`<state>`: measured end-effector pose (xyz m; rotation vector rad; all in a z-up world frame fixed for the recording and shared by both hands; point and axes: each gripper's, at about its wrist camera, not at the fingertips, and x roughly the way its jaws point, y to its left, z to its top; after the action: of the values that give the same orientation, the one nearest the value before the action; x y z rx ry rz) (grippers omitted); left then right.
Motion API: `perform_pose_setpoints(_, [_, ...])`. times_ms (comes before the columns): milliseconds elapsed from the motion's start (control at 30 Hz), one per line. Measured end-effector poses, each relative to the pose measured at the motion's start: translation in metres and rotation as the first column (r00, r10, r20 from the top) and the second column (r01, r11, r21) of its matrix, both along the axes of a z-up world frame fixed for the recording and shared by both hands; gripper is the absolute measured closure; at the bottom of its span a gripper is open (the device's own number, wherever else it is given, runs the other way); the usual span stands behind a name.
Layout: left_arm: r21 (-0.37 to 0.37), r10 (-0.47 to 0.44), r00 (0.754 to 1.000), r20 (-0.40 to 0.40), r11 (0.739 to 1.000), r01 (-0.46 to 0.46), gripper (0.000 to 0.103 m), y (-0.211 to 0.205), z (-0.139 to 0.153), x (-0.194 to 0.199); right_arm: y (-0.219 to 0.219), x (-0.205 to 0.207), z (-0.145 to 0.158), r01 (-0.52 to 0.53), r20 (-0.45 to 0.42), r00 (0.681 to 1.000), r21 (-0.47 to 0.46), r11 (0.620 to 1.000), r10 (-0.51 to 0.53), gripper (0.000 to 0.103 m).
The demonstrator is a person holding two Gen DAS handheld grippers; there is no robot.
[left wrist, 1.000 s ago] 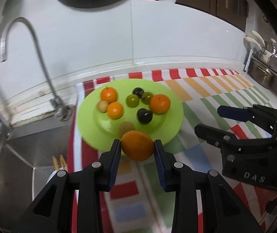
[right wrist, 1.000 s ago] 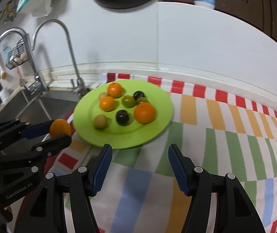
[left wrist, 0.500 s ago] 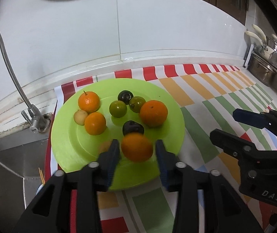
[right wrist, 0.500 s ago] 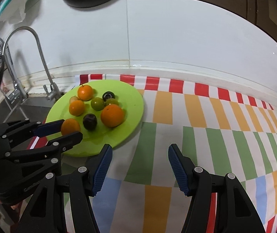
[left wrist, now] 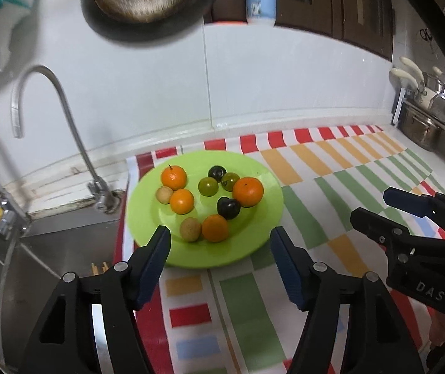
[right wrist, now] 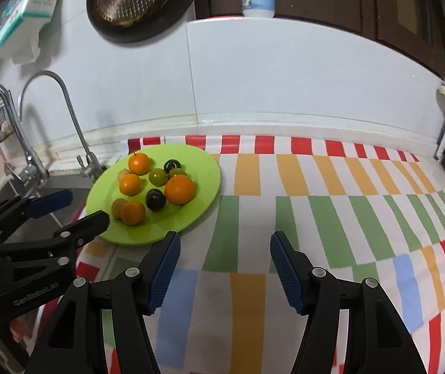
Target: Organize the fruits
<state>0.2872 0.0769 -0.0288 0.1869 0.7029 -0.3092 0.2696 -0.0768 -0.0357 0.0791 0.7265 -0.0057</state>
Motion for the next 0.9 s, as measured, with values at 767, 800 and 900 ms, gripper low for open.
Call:
perform_pose_setpoints(767, [-0.039,0.17,0.973,0.153,0.985,-0.166,0.018,-0.012,0.058,-0.148,-0.033,-0.134,0.062,-0.061,0.147,0.987,-0.047,0.997,0.067,0.027])
perform_pose_setpoints(800, [-0.038,0.17,0.973,0.156,0.985,-0.166,0.017,-0.014,0.059,-0.152,-0.033,-0.138,0.062,-0.062,0.151,0.986,-0.047,0.997,0.068,0.027])
perform_pose_setpoints(900, [-0.041,0.172,0.971,0.167,0.985,-0.168,0.013,-0.016,0.062,-0.167,-0.036,-0.155,0.065,-0.065,0.161,0.984,-0.043,0.997,0.071,0.027])
